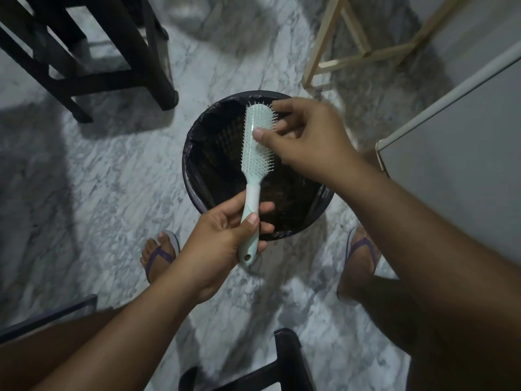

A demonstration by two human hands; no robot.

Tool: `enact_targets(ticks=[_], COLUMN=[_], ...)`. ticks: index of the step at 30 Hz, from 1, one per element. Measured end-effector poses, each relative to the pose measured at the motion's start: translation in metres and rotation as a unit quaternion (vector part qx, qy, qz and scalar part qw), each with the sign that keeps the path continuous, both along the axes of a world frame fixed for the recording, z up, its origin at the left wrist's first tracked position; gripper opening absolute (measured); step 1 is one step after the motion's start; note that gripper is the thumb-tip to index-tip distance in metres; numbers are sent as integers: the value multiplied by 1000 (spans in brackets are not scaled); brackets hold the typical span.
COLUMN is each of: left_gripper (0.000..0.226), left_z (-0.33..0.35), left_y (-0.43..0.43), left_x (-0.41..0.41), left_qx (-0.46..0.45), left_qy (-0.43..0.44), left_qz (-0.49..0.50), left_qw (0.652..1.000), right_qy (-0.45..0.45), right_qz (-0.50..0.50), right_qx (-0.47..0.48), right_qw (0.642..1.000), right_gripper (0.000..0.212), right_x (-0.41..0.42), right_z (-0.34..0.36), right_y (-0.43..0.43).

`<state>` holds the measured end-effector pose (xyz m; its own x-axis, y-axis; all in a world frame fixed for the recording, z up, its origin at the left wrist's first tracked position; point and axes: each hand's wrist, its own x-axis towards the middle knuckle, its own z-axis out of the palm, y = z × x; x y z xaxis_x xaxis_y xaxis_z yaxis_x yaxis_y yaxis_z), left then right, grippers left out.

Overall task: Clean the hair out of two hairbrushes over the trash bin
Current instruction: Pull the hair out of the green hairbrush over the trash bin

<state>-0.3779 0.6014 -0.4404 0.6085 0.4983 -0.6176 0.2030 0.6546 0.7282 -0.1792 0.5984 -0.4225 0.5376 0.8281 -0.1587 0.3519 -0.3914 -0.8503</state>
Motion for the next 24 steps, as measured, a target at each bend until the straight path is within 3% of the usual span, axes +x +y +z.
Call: enact_targets(ticks=[6,10,12,18,24], left_gripper=[42,39,38,41,44], left_z=[1,4,4,4,0], left_y=[-1,0,-1,-2,-10], left_x=[-1,0,0,-1,-4], left_qx=[15,-19,-23,0,48], left_qy=[2,-10,-13,-9,24], left_qz=[-21,-1,-2,-18,-44], left_qw=[1000,1000,1000,1000,998], right_qy=[-42,67,70,-4,-133], right_qz=[-26,-113,-144,11,25], right_qx=[-8,65,90,-19,-17], right_qw=[999,989,983,1000,991], right_gripper=[14,10,14,32,15], right_x=[14,21,32,22,20], right_z=[6,16,22,9,9], right_y=[1,7,8,-1,-1])
